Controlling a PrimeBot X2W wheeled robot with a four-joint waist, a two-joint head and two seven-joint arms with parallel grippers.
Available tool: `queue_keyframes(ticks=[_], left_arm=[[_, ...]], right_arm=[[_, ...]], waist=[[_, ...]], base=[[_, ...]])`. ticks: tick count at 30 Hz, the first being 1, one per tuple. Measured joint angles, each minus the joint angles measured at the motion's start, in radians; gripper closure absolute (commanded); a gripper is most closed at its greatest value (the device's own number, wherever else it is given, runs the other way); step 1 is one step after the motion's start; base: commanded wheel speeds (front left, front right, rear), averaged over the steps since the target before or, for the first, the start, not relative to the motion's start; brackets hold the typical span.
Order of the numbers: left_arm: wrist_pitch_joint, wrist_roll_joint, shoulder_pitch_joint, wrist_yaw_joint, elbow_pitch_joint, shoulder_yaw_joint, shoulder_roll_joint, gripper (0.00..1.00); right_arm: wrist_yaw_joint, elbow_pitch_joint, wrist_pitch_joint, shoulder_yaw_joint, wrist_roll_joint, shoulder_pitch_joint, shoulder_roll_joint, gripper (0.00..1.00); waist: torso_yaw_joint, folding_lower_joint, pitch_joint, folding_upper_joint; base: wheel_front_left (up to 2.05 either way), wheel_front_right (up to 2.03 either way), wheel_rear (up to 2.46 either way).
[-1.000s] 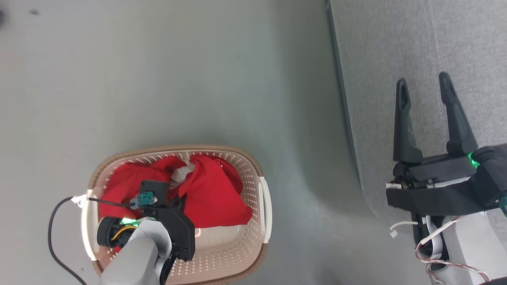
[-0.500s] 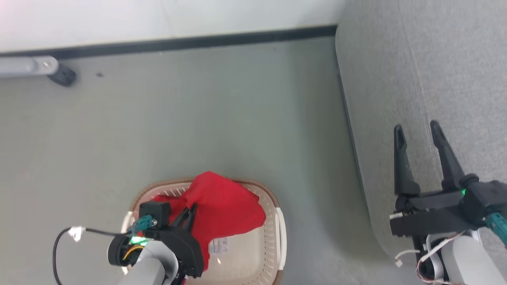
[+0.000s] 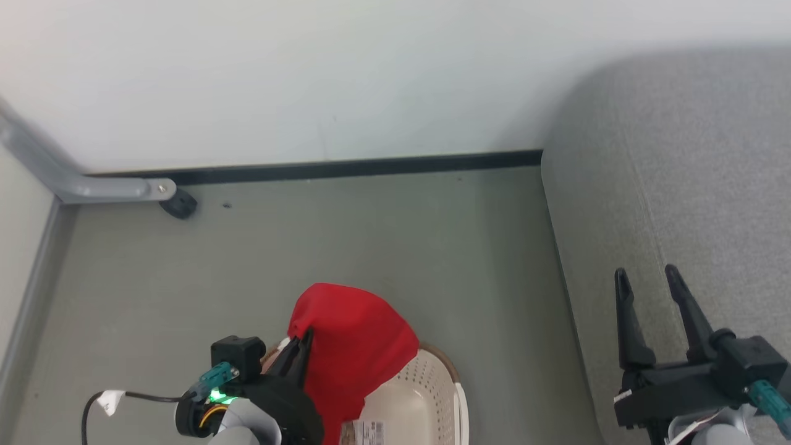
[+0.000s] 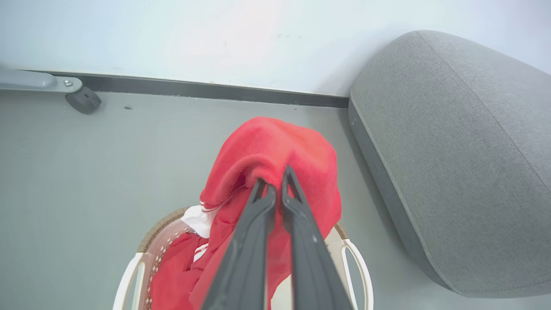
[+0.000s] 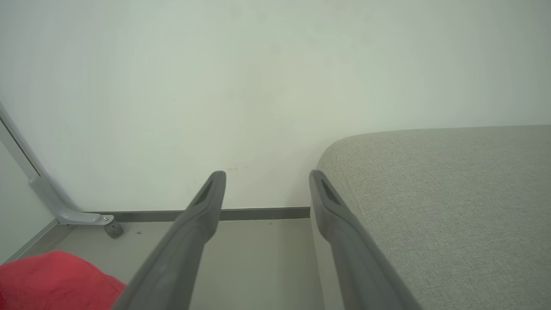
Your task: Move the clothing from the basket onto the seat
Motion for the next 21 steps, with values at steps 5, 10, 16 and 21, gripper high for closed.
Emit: queue_keyframes(ticks=[5, 10, 16, 21], left_arm=[[0.000, 0.016, 0.051, 0.020, -0.101, 0.022, 0.031, 1.00], [0.000, 0.033, 0.113, 0.057, -0.210, 0.052, 0.059, 1.00], [0.000, 0.074, 0.194, 0.090, -0.367, 0.071, 0.089, 1.00], [-0.001, 0.095, 0.202, 0.108, -0.533, 0.078, 0.099, 1.00]], right_arm=[[0.009, 0.024, 0.000, 0.002, 0.009, 0.048, 0.000, 0.00], [0.018, 0.048, 0.000, 0.012, 0.017, 0.099, 0.001, 0.00], [0.023, 0.035, 0.001, 0.017, 0.025, 0.180, 0.001, 0.00], [0.026, 0.015, 0.002, 0.016, 0.029, 0.218, -0.002, 0.00]], waist=[[0.018, 0.0001, -0.076, 0.0000], [0.031, 0.0001, -0.154, 0.0000], [0.040, 0.0000, -0.238, 0.0000], [0.050, 0.0000, -0.285, 0.0000]], base=[[0.00, 0.00, 0.00], [0.00, 0.00, 0.00], [0.00, 0.00, 0.00], [0.00, 0.00, 0.00]])
